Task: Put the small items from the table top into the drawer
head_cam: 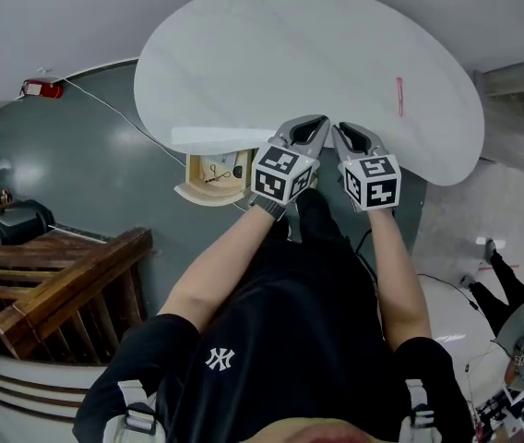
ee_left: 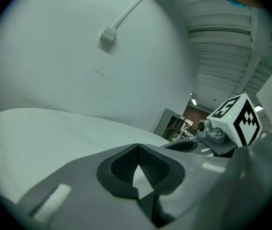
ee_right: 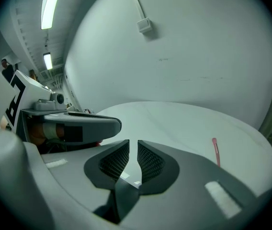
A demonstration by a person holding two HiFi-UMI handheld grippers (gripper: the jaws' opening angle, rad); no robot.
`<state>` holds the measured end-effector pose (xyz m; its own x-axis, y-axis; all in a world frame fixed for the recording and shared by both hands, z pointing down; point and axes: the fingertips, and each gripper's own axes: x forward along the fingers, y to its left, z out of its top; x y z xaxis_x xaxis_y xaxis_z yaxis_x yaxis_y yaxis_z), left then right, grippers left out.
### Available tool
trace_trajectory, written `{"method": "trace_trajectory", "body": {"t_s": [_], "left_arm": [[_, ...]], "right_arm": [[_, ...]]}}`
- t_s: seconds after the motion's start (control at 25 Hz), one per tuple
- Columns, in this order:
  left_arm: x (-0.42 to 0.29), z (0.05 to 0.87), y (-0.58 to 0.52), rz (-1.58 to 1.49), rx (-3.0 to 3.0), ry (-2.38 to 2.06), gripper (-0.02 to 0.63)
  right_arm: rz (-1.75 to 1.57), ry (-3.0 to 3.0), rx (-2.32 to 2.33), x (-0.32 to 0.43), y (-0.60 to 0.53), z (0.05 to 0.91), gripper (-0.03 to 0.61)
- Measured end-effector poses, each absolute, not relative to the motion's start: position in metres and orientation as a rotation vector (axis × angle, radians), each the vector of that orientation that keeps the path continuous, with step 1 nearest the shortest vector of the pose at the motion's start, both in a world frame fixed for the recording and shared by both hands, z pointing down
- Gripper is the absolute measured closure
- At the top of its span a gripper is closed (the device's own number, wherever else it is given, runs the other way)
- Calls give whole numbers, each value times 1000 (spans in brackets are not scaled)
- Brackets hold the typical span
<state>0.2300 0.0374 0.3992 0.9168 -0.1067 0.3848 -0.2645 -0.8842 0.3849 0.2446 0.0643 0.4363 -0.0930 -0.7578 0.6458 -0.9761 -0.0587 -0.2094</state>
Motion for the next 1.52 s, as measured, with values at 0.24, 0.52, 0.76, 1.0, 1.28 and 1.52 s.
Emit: {"method": "trace_trajectory", "body": {"t_s": [0.24, 0.52, 0.76, 1.0, 1.28, 1.52], "left_arm": [[268, 411, 42, 524, 2637, -212, 614], [309, 424, 45, 555, 2636, -149, 614], [337, 438, 52, 591, 2628, -84, 614], [359, 455, 57, 628, 2611, -47, 614], [374, 468, 61, 661, 2596, -27, 614], [380, 479, 63, 689, 2588, -23, 614]], "right_arm": [[948, -1812, 1926, 287, 72, 449, 498], [991, -1676, 2005, 340, 84, 468, 471], [1021, -1559, 2049, 380, 96, 489, 460], [1072, -1454, 2083, 414, 111, 514, 448], [1103, -1346, 2083, 442, 124, 540, 431], [1125, -1307, 2055, 459, 124, 558, 430]]}}
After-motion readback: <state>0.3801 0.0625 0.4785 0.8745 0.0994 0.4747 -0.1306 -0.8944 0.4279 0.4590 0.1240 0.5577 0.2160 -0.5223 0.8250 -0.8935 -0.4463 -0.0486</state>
